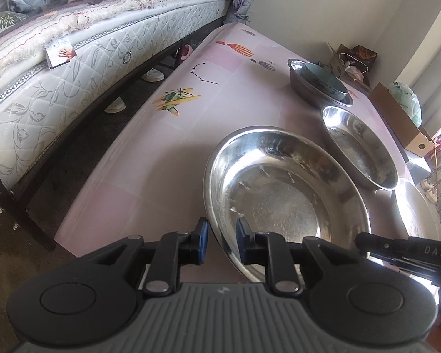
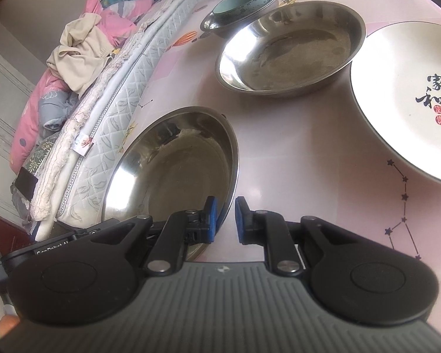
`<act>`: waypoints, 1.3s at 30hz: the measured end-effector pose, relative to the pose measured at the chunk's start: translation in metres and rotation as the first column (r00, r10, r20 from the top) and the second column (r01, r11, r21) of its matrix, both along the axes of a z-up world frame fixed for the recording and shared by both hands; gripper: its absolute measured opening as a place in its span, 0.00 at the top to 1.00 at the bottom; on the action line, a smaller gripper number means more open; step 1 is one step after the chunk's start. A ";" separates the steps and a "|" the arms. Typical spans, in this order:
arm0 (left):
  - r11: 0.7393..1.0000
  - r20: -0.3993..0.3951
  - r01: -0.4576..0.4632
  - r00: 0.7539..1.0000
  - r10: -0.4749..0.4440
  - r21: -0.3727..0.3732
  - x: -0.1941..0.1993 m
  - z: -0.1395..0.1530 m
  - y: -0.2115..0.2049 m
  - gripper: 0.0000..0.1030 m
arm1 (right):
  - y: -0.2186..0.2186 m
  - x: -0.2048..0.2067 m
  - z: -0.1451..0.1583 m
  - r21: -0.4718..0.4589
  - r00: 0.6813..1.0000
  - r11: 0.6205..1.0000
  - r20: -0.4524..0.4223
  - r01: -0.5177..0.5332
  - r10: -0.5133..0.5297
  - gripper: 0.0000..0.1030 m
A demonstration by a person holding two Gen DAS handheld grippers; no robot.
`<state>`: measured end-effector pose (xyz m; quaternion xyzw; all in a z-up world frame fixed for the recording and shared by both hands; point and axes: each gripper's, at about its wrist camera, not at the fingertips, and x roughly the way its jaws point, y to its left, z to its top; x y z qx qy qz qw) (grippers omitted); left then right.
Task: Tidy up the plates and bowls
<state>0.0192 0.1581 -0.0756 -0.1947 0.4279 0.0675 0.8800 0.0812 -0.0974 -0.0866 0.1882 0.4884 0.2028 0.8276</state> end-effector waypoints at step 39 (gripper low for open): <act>0.999 -0.015 -0.016 1.000 0.016 0.028 0.032 -0.010 0.007 0.51 | 0.011 0.030 -0.008 -0.005 1.000 1.000 -0.013 0.016 -0.016 0.52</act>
